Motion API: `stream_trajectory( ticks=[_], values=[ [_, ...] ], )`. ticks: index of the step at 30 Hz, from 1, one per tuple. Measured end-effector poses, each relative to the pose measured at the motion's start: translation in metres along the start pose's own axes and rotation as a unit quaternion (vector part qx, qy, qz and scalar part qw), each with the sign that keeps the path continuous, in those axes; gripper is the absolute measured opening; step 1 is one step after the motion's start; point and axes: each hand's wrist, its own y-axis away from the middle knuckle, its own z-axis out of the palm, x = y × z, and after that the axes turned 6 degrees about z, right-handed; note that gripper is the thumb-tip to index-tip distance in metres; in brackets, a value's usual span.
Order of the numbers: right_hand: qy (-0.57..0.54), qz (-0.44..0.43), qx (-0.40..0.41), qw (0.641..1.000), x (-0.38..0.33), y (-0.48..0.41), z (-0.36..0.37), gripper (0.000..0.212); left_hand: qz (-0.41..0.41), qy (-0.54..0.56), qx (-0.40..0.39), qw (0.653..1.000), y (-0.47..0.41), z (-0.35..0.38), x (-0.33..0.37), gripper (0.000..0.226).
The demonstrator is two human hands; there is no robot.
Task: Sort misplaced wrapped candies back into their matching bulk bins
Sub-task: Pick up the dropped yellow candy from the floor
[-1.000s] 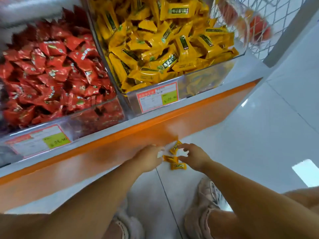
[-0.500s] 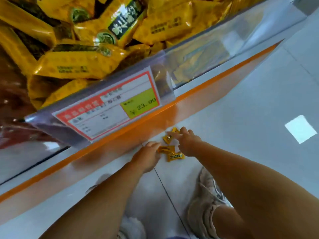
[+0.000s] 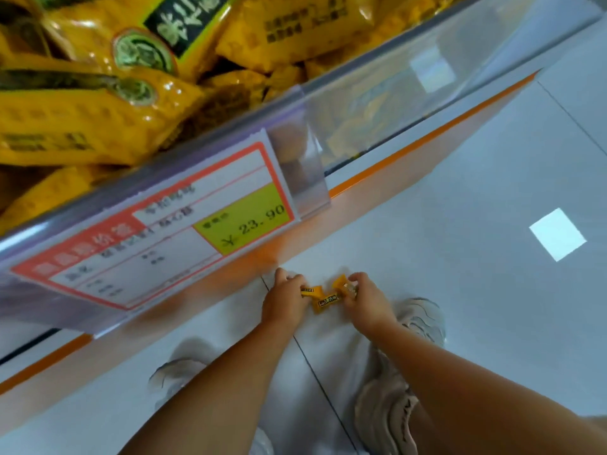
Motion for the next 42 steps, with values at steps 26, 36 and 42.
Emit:
stream_trajectory(
  ticks=[26,36,42],
  values=[
    [-0.332,0.163,-0.087,0.925,-0.004,0.052,0.065,0.029,-0.239,0.397,-0.049,0.885,0.073,0.021,-0.002,0.016],
    [-0.409,0.079,-0.095,0.904,-0.031,0.086,0.013,0.016,-0.083,0.336,0.016,0.938,0.098,-0.031,0.024,0.006],
    [-0.420,-0.122,0.013,0.899,-0.055,0.160,-0.051,0.015,0.091,0.241,0.064,0.964,0.152,-0.104,0.081,0.011]
  ],
)
